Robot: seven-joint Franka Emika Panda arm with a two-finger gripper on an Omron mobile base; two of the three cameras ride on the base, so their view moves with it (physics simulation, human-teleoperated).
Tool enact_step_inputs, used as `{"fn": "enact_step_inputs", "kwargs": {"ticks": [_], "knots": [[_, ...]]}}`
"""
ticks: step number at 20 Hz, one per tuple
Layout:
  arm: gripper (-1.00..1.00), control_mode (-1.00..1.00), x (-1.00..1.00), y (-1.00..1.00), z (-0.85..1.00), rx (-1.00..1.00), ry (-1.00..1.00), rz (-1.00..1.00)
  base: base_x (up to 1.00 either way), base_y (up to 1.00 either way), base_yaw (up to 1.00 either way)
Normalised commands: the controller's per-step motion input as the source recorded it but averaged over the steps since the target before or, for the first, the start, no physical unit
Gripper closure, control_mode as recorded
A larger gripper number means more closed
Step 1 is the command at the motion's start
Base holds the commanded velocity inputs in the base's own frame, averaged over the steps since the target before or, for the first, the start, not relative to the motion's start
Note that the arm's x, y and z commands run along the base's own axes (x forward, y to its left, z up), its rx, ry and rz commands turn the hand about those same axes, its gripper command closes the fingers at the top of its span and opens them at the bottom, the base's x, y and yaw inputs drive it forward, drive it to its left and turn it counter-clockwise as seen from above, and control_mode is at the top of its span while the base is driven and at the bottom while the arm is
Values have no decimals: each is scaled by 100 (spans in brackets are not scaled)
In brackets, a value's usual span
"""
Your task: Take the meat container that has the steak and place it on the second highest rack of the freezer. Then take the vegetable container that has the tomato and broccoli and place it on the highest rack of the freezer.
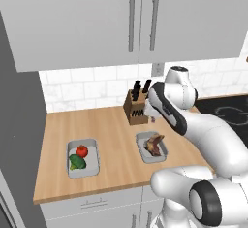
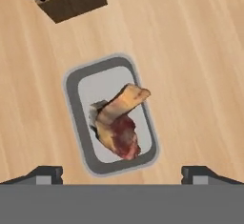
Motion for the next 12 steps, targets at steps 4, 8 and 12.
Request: {"fn": "enact_step_inputs", "kwargs": {"ticks": [4,8,12], "knots": [[-100,-100,0,0,-45,4,2,-56,0,0,0],[-100,-100,-18,-2,-51,2,16,-45,0,0,0],[-100,-100,-3,-17,-56,8,16,-22,0,0,0]]}}
